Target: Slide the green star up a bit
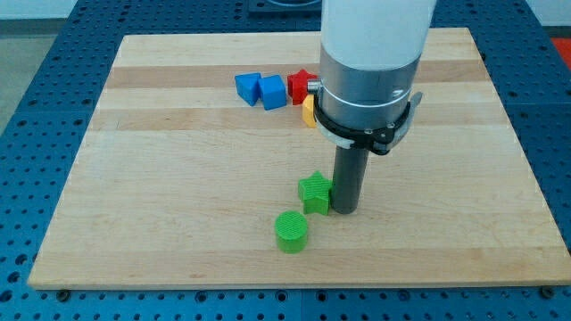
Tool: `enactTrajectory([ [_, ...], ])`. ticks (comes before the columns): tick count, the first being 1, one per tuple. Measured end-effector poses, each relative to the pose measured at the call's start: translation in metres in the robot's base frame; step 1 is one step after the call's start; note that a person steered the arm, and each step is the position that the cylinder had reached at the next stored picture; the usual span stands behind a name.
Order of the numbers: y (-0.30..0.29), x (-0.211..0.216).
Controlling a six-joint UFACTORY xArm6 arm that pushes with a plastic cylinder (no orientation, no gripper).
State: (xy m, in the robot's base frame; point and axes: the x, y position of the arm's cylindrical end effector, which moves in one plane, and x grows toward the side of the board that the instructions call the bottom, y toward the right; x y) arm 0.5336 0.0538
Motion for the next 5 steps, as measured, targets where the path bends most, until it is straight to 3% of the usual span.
enactTrajectory([
  [3,-0.002,0.028],
  [5,-0.017,-0.001],
])
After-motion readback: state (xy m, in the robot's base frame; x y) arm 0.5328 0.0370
